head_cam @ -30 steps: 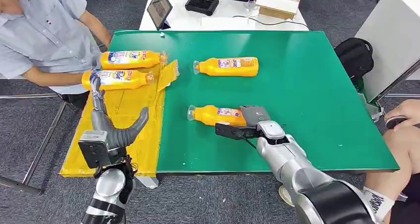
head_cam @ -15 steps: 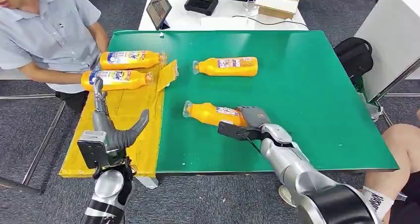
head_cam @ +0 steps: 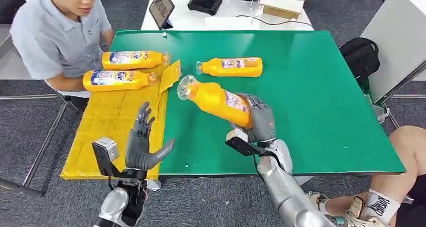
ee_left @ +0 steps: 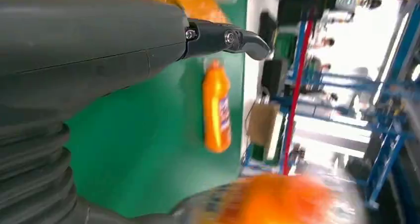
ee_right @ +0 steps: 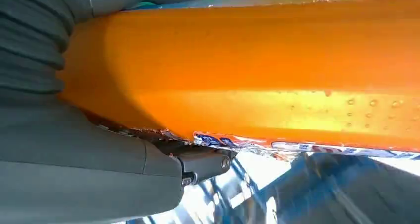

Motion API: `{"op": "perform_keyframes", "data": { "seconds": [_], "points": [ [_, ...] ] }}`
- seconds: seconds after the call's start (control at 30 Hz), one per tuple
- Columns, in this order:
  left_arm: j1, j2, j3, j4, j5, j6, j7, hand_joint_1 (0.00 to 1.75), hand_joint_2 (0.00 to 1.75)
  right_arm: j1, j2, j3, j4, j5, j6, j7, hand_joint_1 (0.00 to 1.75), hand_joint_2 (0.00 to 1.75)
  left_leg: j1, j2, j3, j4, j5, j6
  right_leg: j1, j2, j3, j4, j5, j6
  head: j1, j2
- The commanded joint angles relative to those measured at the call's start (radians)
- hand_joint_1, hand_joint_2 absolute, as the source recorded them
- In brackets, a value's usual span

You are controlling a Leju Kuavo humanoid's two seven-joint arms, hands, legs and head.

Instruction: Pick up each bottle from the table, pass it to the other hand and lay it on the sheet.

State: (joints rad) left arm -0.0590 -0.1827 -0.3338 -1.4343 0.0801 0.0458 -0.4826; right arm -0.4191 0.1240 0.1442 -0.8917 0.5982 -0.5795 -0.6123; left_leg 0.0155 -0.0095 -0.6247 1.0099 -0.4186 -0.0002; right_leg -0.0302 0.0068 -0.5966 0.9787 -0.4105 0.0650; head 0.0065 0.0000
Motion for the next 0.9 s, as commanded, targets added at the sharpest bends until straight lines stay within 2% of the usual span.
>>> {"op": "perform_keyframes", "data": {
  "seconds": [0.03,0.3,0.47,0.63,0.73,0.9],
  "points": [
    [0.038,0.042,-0.066,0.015,0.119,-0.159,0.005,0.00,1.75,0.067,0.011,0.087,-0.164,-0.057,0.058,0.016,1.75,1.75,0.001,0.003,0.007,0.000,-0.003,0.000,0.002,0.001,0.006,-0.001,-0.002,-0.005,0.000,0.000],
    [0.015,0.033,-0.106,0.043,0.037,-0.161,-0.010,0.00,1.75,0.066,0.066,0.212,-0.068,-0.071,0.110,-0.022,1.75,1.75,0.001,0.003,0.005,-0.001,-0.002,0.001,0.002,0.001,0.004,-0.001,-0.001,-0.004,0.000,0.000],
    [0.008,0.029,-0.108,0.044,0.037,-0.160,-0.009,0.00,1.75,0.068,0.084,0.227,-0.051,-0.071,0.102,-0.027,1.73,1.75,0.001,0.001,0.003,-0.001,-0.001,0.000,0.001,0.000,0.003,-0.001,-0.001,-0.002,0.000,0.000],
    [-0.013,0.010,-0.097,0.050,0.038,-0.118,-0.007,0.00,1.75,0.049,0.141,0.324,0.051,-0.089,0.134,-0.040,1.73,1.75,0.002,0.004,0.006,-0.001,-0.002,0.001,0.002,0.002,0.005,-0.001,-0.001,-0.004,0.000,0.000],
    [-0.028,0.007,-0.089,0.057,0.098,-0.141,0.011,0.00,1.75,0.041,0.163,0.369,0.098,-0.100,0.119,-0.042,1.73,1.75,0.002,0.004,0.007,-0.001,-0.003,0.000,0.003,0.002,0.006,-0.001,-0.002,-0.005,0.000,0.000],
    [-0.033,0.006,-0.089,0.042,0.104,-0.130,-0.004,0.00,1.75,0.039,0.159,0.397,0.127,-0.112,0.120,-0.033,1.73,1.75,0.002,0.000,0.003,-0.001,-0.001,0.000,0.002,-0.001,0.003,-0.001,-0.001,-0.003,0.000,0.000]
  ]
}}
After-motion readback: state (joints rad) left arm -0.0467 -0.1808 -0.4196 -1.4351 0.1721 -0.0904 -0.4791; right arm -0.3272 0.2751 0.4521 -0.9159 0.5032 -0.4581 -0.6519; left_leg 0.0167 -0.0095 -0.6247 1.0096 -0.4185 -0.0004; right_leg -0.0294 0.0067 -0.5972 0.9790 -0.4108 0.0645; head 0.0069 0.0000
